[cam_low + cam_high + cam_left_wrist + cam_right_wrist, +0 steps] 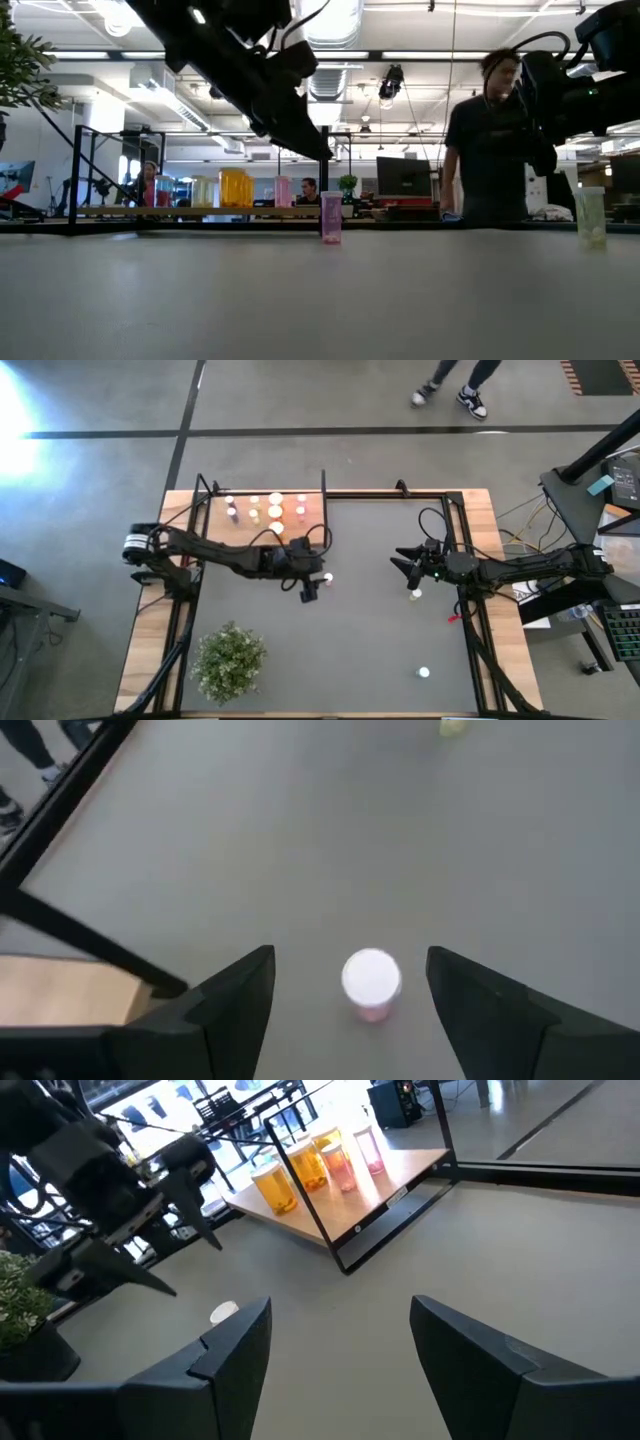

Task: Pick and place medicine bottles onto shelf by color
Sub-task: Put the pink pill bottle on the shelf

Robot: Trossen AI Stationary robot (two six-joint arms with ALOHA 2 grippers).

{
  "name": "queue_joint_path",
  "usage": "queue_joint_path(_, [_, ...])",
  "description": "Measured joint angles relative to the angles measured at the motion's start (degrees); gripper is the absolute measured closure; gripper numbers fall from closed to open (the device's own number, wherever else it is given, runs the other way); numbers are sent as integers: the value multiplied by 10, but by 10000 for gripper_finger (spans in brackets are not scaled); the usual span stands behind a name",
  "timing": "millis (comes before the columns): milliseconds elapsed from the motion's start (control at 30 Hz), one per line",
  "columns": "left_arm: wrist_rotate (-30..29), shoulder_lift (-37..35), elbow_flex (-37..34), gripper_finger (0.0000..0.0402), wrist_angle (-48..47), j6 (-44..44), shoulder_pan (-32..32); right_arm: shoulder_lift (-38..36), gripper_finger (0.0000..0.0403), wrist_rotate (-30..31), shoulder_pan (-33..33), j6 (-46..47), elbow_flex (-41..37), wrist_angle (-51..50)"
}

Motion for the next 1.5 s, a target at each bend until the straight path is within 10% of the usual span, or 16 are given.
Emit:
queue_joint_path(867, [9,95,-7,160,84,-11,-2,0,174,0,0,0,0,0])
queue_joint_path(1500, [11,95,-7,282,84,-10,-2,0,174,0,0,0,0,0])
